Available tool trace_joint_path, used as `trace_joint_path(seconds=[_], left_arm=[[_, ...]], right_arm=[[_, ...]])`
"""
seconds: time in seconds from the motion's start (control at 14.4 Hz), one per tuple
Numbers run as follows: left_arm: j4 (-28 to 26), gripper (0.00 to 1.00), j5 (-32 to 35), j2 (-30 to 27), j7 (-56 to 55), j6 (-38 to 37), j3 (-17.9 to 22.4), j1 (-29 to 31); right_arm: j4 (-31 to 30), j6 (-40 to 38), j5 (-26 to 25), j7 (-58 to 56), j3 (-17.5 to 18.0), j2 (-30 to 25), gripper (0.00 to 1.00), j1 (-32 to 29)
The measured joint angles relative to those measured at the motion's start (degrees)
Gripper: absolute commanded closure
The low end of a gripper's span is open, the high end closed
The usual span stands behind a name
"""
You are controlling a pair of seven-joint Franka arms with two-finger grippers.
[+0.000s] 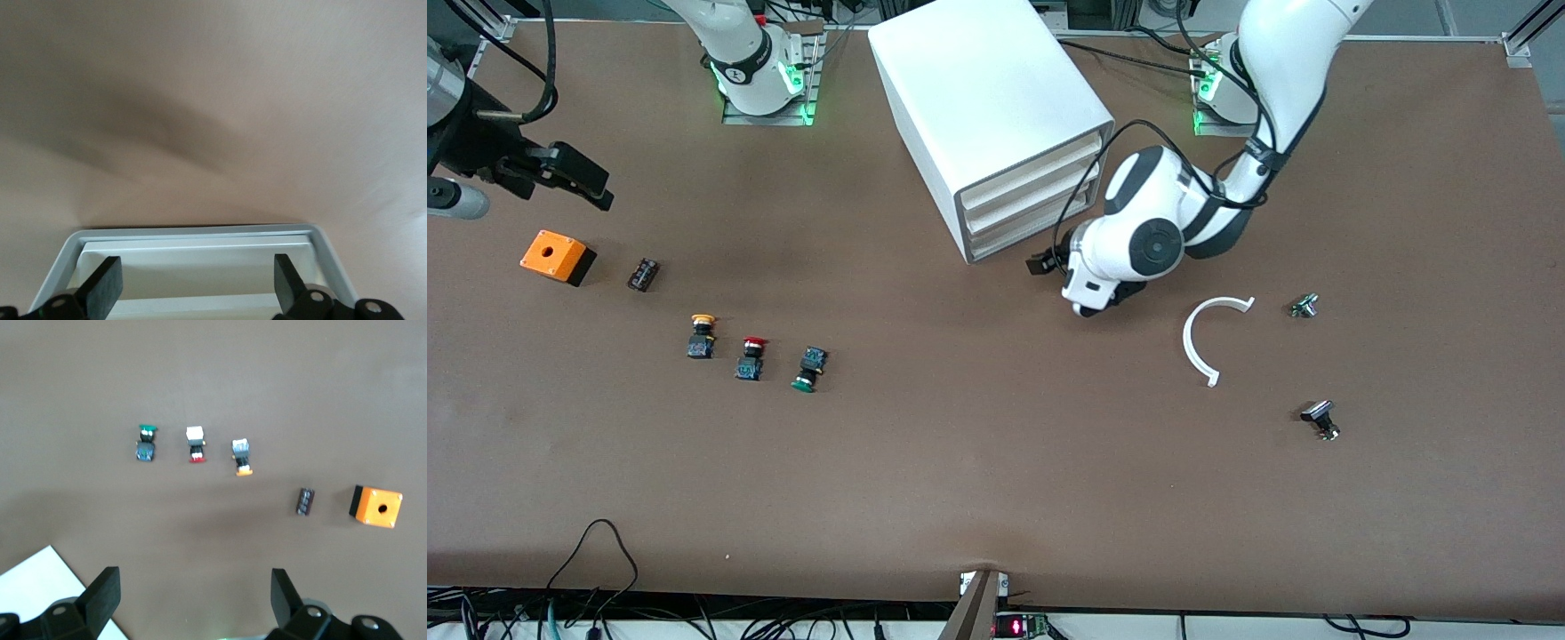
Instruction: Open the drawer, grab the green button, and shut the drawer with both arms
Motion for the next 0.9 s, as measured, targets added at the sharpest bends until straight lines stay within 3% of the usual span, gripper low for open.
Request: trace_joint_path(seconds=[0.35, 0.55, 0.9], left_arm=[[12.1, 0.0, 14.5, -0.5, 0.5, -16.6, 0.1, 4.4], [20.6, 0.0, 19.4, -1.1, 3.9, -26.0, 0.1, 7.3], [29.1, 0.0, 26.3, -4.8, 24.4, -31.8, 0.3, 13.6]], right_arm=[[-0.3, -1.9, 0.0, 0.0, 0.4, -0.7, 0.0, -0.1], [-3.4, 4.1, 0.0, 0.0, 0.3, -1.3, 0.0, -1.0], [-11.9, 10.3, 0.0, 0.0, -0.2, -6.0, 0.0, -2.0]])
